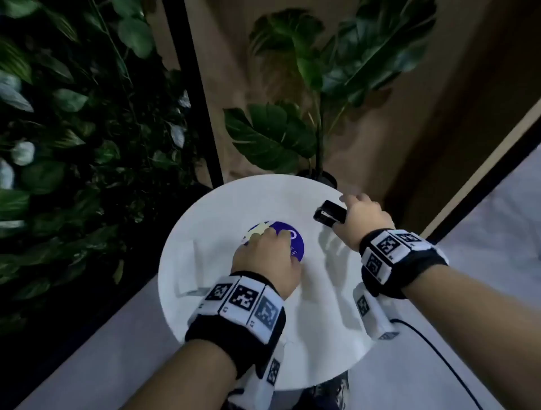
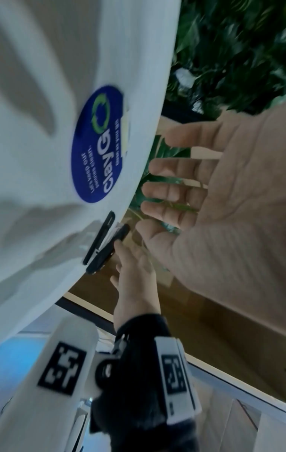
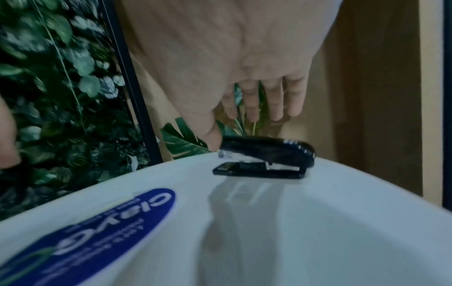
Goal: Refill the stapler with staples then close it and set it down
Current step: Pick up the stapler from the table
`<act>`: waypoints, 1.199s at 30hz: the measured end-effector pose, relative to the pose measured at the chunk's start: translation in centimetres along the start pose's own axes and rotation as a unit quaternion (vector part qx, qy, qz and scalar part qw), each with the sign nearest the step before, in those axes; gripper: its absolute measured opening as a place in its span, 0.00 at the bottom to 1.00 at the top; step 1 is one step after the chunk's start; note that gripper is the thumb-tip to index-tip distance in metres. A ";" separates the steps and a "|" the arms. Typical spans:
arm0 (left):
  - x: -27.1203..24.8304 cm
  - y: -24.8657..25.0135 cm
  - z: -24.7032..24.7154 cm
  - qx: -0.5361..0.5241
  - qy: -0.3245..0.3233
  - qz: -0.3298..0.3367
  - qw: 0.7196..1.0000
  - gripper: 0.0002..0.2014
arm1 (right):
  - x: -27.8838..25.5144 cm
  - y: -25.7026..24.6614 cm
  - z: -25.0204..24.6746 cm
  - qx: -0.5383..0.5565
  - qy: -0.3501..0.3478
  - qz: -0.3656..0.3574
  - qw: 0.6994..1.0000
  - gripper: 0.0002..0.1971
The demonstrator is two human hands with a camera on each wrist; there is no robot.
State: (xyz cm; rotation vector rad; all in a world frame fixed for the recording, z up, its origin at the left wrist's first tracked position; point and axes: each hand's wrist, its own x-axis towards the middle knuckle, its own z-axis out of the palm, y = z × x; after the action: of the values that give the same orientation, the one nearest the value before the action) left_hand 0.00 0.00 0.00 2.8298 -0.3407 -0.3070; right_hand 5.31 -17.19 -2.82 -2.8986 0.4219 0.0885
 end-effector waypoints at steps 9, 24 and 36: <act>4.9 0.7 3.5 0.039 0.009 0.022 0.999 0.17 | 4.1 1.3 4.1 -0.018 -0.027 0.018 0.999 0.21; 3.8 0.5 0.9 -0.446 0.038 -0.057 0.892 0.25 | -4.2 -0.9 0.2 0.425 -0.044 -0.098 0.899 0.01; -1.2 -0.3 -3.2 -0.539 0.051 0.089 0.836 0.15 | -11.0 -4.7 0.5 0.735 -0.104 -0.032 0.669 0.16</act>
State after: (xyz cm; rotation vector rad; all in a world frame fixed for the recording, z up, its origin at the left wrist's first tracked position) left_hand -0.36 1.40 3.09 1.6728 -0.2739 -0.2039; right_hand -3.84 -9.63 -1.38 -1.2442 0.1622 0.0288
